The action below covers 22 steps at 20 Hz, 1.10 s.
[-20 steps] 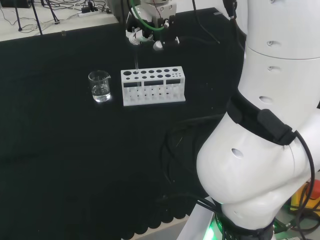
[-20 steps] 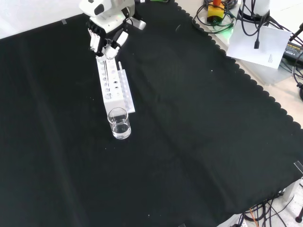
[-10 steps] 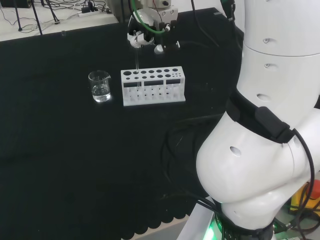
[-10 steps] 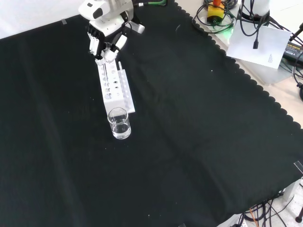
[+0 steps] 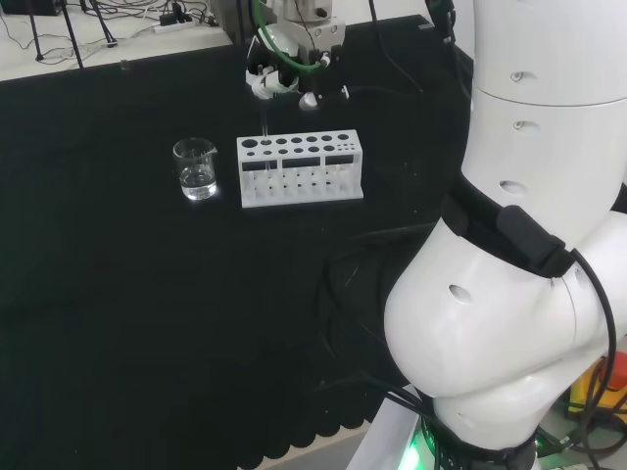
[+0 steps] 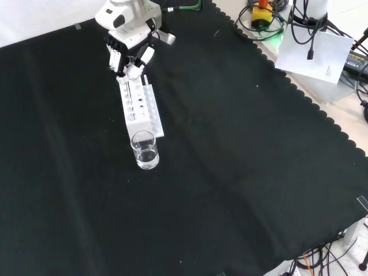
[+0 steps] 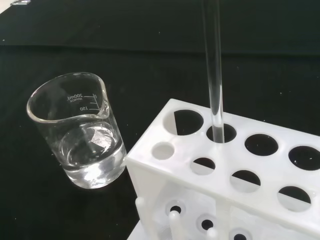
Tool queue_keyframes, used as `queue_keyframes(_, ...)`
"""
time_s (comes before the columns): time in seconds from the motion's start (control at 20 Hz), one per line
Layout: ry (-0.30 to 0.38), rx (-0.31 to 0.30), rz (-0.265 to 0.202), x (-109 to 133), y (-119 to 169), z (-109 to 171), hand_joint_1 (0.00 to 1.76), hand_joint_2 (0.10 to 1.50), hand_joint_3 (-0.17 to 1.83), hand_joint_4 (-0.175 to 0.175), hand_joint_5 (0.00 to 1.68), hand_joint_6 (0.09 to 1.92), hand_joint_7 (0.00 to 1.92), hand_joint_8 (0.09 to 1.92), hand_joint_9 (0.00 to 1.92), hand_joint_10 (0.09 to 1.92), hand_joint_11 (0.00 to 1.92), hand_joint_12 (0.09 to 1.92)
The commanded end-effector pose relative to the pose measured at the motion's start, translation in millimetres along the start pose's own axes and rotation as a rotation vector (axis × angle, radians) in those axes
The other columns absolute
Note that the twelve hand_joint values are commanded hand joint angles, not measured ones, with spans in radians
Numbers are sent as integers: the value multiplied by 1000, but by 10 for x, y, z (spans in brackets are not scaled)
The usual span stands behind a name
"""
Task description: Put the glass rod back on the white test tube rack.
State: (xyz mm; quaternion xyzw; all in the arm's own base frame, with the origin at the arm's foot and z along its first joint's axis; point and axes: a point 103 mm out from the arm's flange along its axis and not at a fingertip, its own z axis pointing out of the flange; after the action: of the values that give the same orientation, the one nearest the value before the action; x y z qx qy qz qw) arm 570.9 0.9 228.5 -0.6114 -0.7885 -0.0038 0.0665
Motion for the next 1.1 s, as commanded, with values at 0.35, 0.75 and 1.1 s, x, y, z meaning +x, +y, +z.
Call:
queue_keyframes(0.35, -31, 30, 22, -56, -57, 7, 1291, 1076, -39, -156, 1058, 679, 1157, 969, 1665, 974, 1687, 720)
queue_keyframes(0.75, -58, 34, 30, 34, -50, -52, 1468, 912, -175, -175, 387, 902, 578, 860, 1640, 917, 1807, 899)
queue_keyframes(1.1, -56, 23, 25, 16, -84, -146, 1476, 896, -175, -175, 317, 755, 507, 864, 1637, 891, 1816, 919)
